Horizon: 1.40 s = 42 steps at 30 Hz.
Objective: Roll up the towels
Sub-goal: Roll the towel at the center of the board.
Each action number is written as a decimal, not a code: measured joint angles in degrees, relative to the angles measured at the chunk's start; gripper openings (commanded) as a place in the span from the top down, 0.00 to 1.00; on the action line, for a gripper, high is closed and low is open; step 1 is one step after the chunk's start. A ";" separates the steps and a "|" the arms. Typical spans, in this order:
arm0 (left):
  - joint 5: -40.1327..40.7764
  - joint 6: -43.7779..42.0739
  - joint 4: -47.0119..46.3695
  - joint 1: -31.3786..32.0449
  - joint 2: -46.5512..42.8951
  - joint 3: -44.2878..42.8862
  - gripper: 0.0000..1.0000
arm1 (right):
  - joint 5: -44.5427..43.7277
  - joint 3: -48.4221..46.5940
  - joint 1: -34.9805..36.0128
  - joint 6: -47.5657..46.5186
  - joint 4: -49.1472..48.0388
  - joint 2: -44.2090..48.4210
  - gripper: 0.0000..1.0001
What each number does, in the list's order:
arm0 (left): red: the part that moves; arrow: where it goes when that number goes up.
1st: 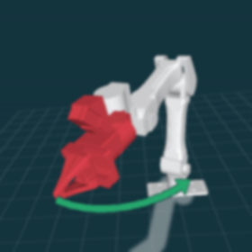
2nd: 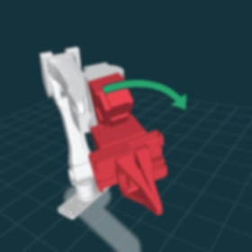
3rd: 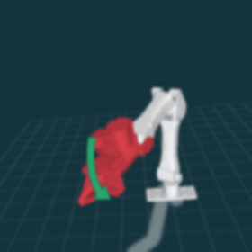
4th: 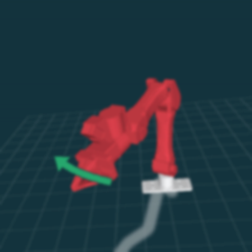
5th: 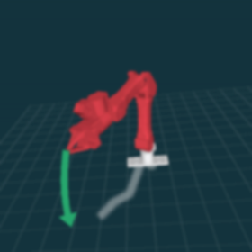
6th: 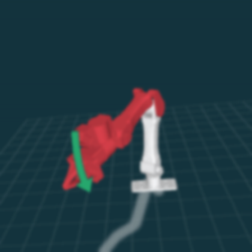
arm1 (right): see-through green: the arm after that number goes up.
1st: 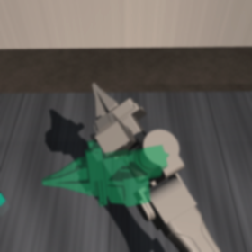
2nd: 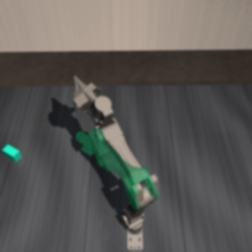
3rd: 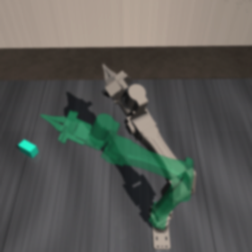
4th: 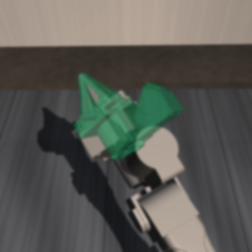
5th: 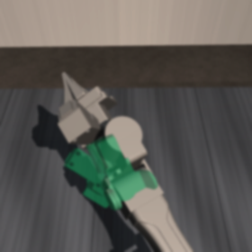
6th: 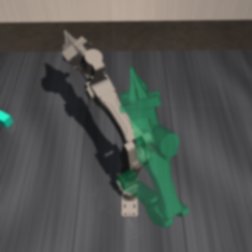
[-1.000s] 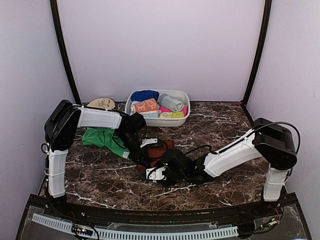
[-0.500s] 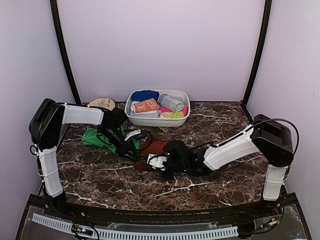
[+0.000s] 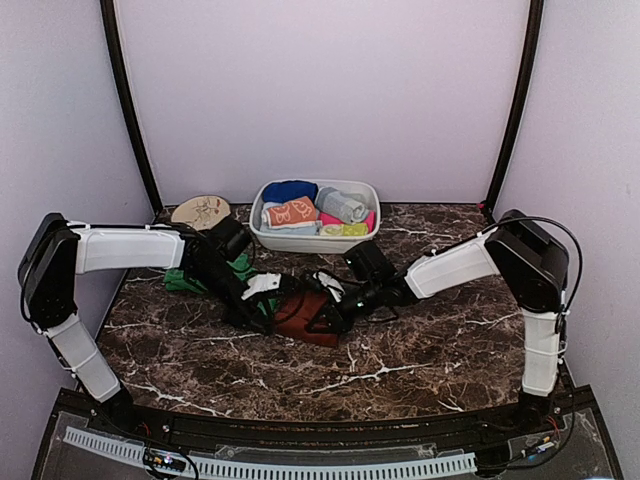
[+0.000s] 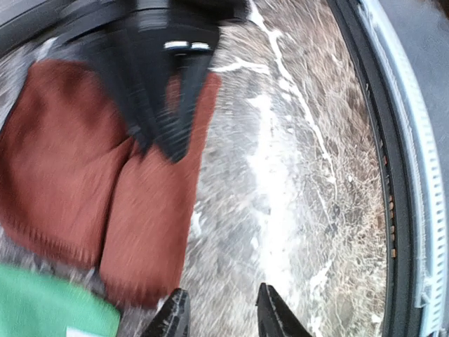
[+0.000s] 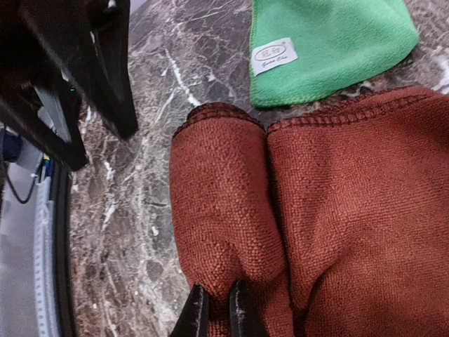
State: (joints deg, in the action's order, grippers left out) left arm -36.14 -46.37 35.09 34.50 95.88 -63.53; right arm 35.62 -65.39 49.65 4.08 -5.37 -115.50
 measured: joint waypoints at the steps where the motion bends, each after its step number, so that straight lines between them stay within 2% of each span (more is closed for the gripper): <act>1: 1.64 -0.24 -0.98 1.92 0.00 0.50 0.66 | 2.25 -0.66 -0.50 1.29 0.76 -0.72 1.00; 5: 7.06 -1.11 -4.17 7.89 0.04 1.18 0.65 | 11.93 -1.75 -1.84 6.16 2.51 -3.06 1.00; 9: 9.33 -1.31 -5.46 9.66 1.38 -0.68 0.65 | 18.73 -1.75 -2.01 9.75 4.42 -4.26 1.00; 23: 10.25 -0.44 -5.40 10.80 5.90 -3.78 0.64 | 23.58 -4.00 -3.56 14.67 7.74 -7.26 1.00; 25: 10.27 -0.24 -4.92 10.80 5.79 -4.46 0.51 | 23.56 -4.26 -3.65 14.62 8.39 -7.34 1.00; 26: 10.23 -0.17 -4.55 10.78 5.68 -4.90 0.40 | 23.54 -4.33 -3.65 14.56 8.55 -7.37 1.00; 32: 8.66 -1.25 -1.01 10.99 5.46 -5.95 0.35 | 23.74 -4.63 -3.82 14.34 8.92 -7.69 1.00; 35: 7.98 -1.03 0.20 11.72 6.38 -5.95 0.35 | 24.04 -4.70 -3.93 14.43 8.85 -7.91 1.00; 38: 8.07 -0.52 -0.46 12.44 7.48 -5.49 0.39 | 24.39 -4.72 -4.00 14.47 8.70 -8.07 1.00; 40: 8.57 0.13 -1.81 12.66 7.72 -4.81 0.46 | 24.44 -4.74 -4.02 14.64 8.63 -8.11 1.00; 42: 9.11 0.85 -3.32 12.70 7.96 -4.55 0.58 | 24.44 -4.74 -4.02 14.86 8.59 -8.11 1.00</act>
State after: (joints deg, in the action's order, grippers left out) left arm -27.03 -45.52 31.77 47.20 103.83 -68.07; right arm 60.05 -70.13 45.63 18.94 3.22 -123.61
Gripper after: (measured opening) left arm 0.551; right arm 0.059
